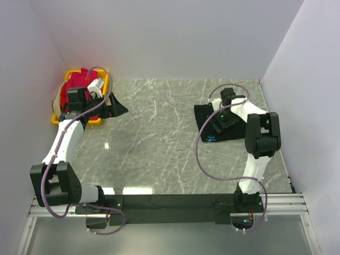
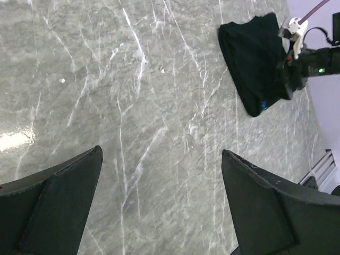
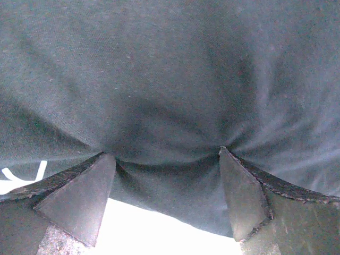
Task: Fold and stack the t-shirts
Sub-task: Neatly place the folded tshirt to the corner
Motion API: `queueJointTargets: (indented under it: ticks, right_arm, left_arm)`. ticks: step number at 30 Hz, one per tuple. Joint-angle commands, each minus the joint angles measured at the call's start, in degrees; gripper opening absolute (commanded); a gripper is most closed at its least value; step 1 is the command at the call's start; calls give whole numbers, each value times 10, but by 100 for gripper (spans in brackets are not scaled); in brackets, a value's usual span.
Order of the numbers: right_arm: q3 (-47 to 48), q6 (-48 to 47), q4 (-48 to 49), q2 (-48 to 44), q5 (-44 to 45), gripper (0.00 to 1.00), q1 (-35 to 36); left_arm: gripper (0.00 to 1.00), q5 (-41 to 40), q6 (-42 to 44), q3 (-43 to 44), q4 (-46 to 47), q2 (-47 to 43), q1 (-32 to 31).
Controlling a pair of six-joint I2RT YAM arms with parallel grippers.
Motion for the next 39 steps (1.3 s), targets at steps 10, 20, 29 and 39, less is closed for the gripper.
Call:
queueJointTargets:
  ticks: [10,20,29,39]
  right_arm:
    - [60,68,-69,-147,-62,86,-58]
    - [-7,27,-25,-73,31,83,-59]
    - [128,93,-60,95,41,77,-87]
    - [467,139,-169,287,16,70,-161]
  left_arm:
    - [99,-9,-18,32,10,-13,2]
    - [99,-3,-27,32,12,-13,1]
    - [99,-18,-21,44,-14,-9,1]
    - [99,-35,-1,46,-31,-4,7]
